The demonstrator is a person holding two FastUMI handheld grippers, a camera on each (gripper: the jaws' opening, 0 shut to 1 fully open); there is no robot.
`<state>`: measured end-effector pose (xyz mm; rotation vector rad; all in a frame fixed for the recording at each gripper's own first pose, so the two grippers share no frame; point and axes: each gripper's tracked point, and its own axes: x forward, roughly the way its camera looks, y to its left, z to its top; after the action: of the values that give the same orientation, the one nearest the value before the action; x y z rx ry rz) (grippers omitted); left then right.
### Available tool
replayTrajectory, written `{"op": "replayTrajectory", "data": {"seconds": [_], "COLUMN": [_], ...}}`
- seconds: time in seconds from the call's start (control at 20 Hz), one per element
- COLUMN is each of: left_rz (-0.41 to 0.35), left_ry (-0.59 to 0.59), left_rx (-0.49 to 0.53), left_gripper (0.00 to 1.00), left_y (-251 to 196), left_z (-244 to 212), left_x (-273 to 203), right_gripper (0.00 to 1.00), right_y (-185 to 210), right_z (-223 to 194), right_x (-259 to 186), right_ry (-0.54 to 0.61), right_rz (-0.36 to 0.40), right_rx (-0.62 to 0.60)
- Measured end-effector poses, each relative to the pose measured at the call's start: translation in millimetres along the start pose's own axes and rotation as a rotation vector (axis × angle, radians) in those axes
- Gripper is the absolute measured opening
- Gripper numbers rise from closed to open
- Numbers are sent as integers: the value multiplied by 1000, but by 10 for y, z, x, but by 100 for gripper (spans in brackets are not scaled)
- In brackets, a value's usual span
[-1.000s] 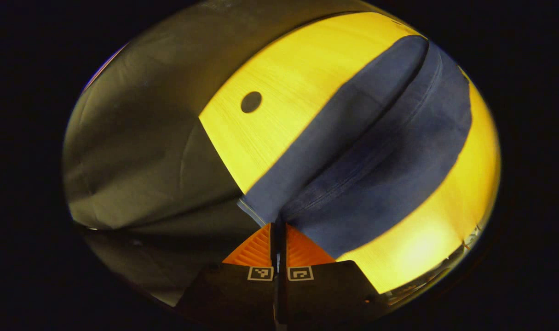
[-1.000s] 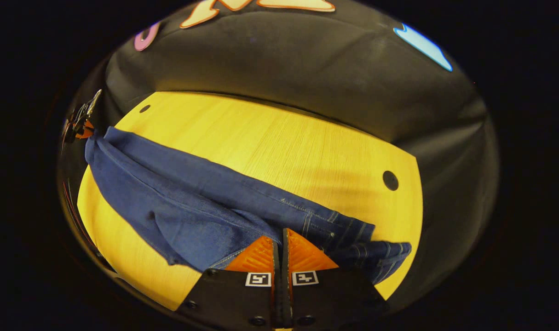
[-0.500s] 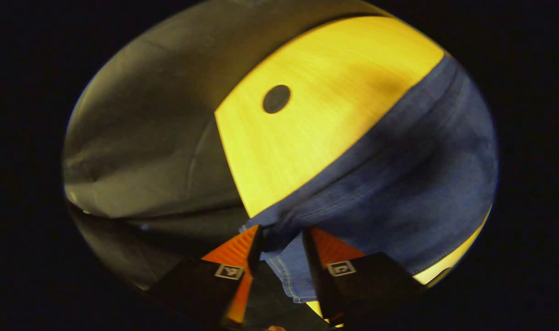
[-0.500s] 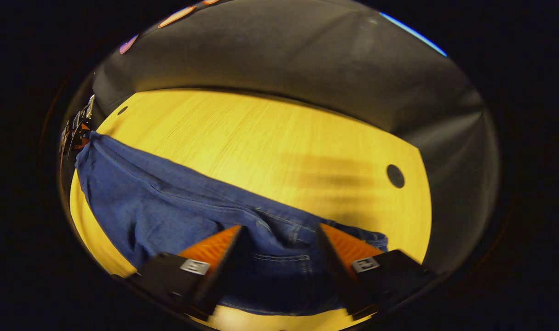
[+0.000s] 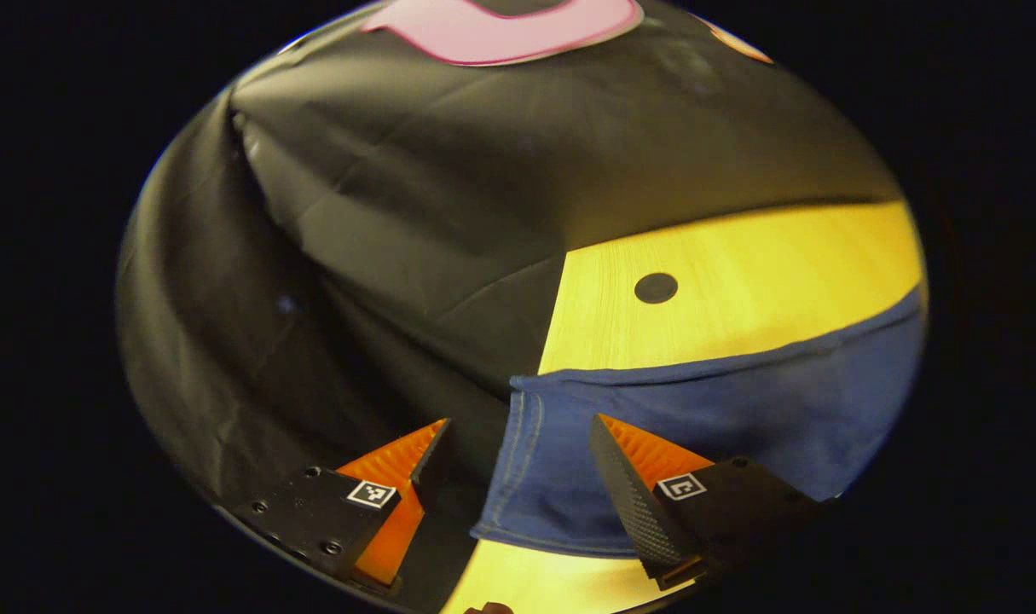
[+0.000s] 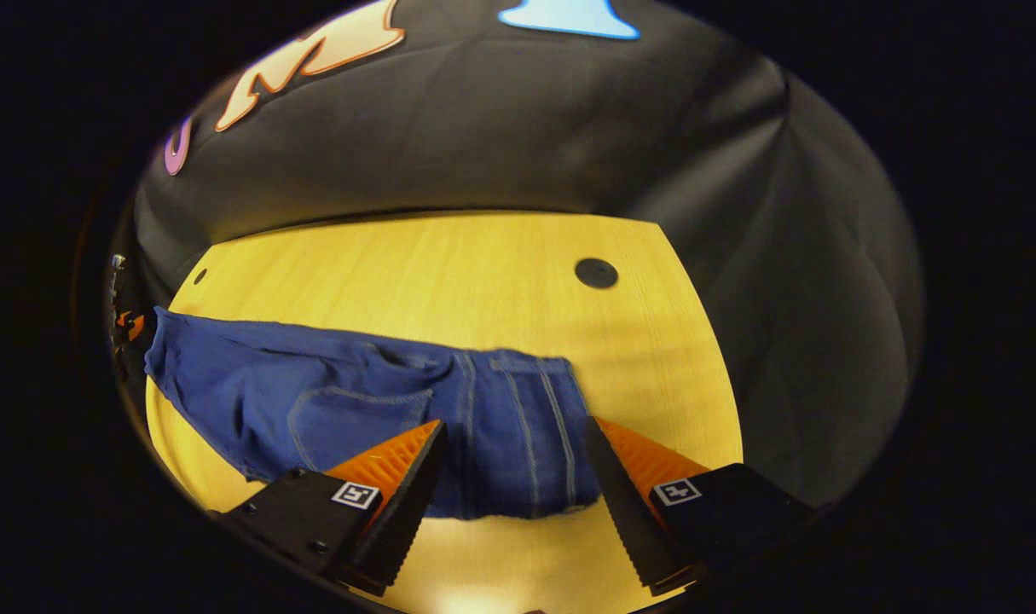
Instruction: Grasp the waist and the cuffs of the jeans and fold them to make the two legs overlap; first hold the waist and fold one-third of the jeans toward the cuffs, then hold the cuffs and fold the remaining one-third in the same direction to finish folding.
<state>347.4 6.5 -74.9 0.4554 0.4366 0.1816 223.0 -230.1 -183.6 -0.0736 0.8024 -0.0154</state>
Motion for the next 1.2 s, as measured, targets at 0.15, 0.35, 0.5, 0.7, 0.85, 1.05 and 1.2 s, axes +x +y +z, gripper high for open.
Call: {"op": "replayTrajectory", "data": {"seconds": [0.15,0.35,0.5,0.7,0.85,1.05,1.2], "left_rz": [3,-5,-4,16,11,-9,-30], "left_ry": [5,21,14,2,-10,-21,-22], "left_rx": [-39,-85,-158,-182,-192,-189,-186], "left_gripper": [95,95,95,96,95,95,95], "left_y": [2,18,49,45,38,38,26], "left_z": [-32,17,104,112,106,137,160], "left_x": [-4,-14,-13,-21,-25,-33,-28], "right_gripper": [100,100,100,80,51,31,27], "right_y": [-97,-106,-103,7,112,109,133], "right_z": [-247,-418,-436,-457,-484,-491,-472], "right_x": [49,226,276,282,315,294,289], "right_ry": [42,64,46,14,18,1,0], "right_rz": [27,96,140,154,139,151,169], "right_rx": [51,133,157,161,126,114,151]}}
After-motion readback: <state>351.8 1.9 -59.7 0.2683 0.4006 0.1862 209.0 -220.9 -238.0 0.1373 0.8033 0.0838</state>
